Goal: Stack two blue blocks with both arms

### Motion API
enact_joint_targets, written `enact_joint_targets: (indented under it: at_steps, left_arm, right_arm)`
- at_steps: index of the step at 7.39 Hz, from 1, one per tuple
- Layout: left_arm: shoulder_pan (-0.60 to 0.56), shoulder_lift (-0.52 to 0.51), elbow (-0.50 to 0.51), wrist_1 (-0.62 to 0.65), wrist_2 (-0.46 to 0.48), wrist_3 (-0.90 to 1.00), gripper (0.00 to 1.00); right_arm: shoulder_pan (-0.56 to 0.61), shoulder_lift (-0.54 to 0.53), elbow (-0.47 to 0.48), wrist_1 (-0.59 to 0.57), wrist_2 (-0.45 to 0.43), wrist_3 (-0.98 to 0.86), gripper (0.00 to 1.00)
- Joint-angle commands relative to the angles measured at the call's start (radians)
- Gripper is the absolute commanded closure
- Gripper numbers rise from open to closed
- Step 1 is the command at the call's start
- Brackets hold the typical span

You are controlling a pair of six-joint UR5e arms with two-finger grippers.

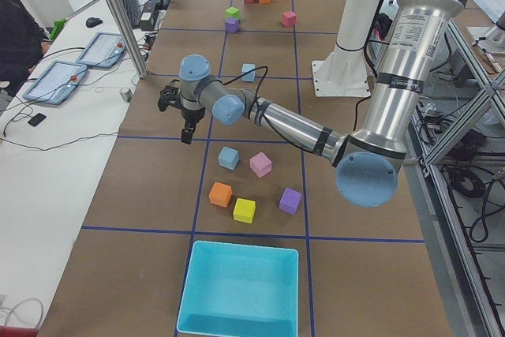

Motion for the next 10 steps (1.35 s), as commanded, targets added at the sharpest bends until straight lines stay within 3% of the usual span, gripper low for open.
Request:
enact_joint_targets:
  at_steps: [1, 2, 4, 6, 7, 10]
  left_arm:
    - [0.071, -0.002, 0.014, 0.001, 0.043, 0.141, 0.02]
    - [0.097, 0.001, 0.023, 0.000, 0.045, 0.165, 0.02]
    - [0.118, 0.010, 0.032, -0.002, 0.045, 0.196, 0.02]
    - [0.128, 0.027, 0.030, -0.013, 0.045, 0.203, 0.02]
    - [0.132, 0.042, 0.032, -0.029, 0.043, 0.211, 0.02]
    - [0.134, 0.049, 0.040, -0.039, 0.042, 0.209, 0.02]
  right_arm:
    - [0.105, -0.065, 0.003, -0.005, 0.025, -0.109, 0.00]
    - [0.142, -0.080, 0.024, -0.057, 0.025, -0.171, 0.00]
    - [0.180, -0.200, 0.174, -0.216, 0.009, -0.347, 0.00]
    - [0.182, -0.330, 0.194, -0.176, -0.011, -0.453, 0.00]
    - [0.182, -0.397, 0.190, -0.095, -0.011, -0.464, 0.00]
    - [0.194, -0.505, 0.188, 0.019, -0.011, -0.476, 0.00]
